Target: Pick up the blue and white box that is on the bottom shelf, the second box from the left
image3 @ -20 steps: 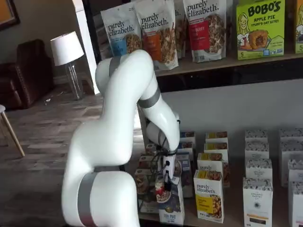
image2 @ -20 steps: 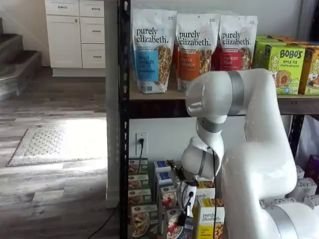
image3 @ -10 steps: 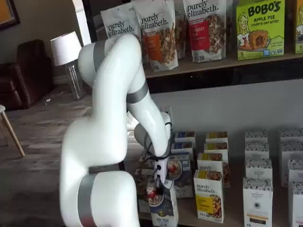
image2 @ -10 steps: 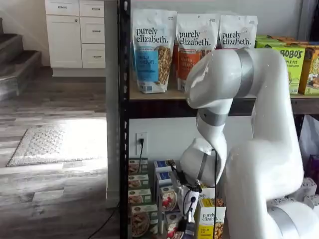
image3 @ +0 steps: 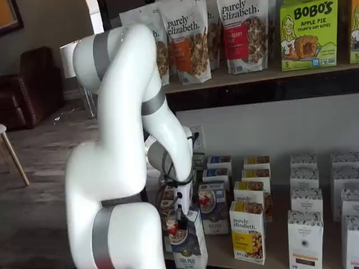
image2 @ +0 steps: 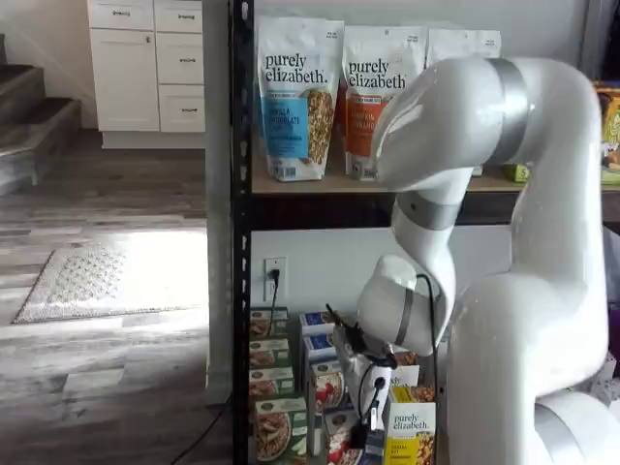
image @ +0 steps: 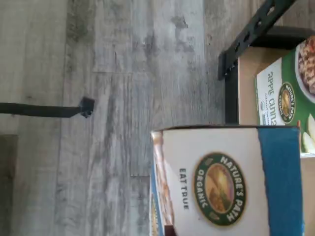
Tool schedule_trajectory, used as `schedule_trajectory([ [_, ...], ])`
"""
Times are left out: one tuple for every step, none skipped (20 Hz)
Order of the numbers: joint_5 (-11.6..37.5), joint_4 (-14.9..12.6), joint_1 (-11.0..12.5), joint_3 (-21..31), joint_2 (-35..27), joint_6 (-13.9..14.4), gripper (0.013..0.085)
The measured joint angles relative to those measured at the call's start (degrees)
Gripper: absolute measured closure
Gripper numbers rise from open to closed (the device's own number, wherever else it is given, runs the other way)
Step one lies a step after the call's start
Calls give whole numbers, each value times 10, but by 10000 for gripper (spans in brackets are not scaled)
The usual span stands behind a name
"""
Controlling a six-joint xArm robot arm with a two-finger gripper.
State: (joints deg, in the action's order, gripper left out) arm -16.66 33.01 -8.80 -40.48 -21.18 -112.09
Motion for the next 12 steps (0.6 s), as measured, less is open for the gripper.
schedule_trajectory([
  [-6, -22, 1, 14, 21, 21, 530],
  [-11, -40, 2, 22, 34, 38, 530],
  [-18, -64, 4, 33, 52, 61, 530],
  [-25, -88, 6, 42, 68, 82, 530],
  [-34, -116, 8, 50, 85, 108, 530],
  [-43, -134, 10, 53, 97, 123, 530],
  [-53, -152, 11, 58, 111, 139, 530],
  [-65, -175, 13, 63, 128, 160, 530],
  [-73, -193, 14, 66, 140, 177, 530],
  [-84, -213, 14, 68, 152, 195, 530],
  [-95, -231, 15, 69, 164, 212, 530],
  [-107, -243, 15, 69, 172, 223, 530],
])
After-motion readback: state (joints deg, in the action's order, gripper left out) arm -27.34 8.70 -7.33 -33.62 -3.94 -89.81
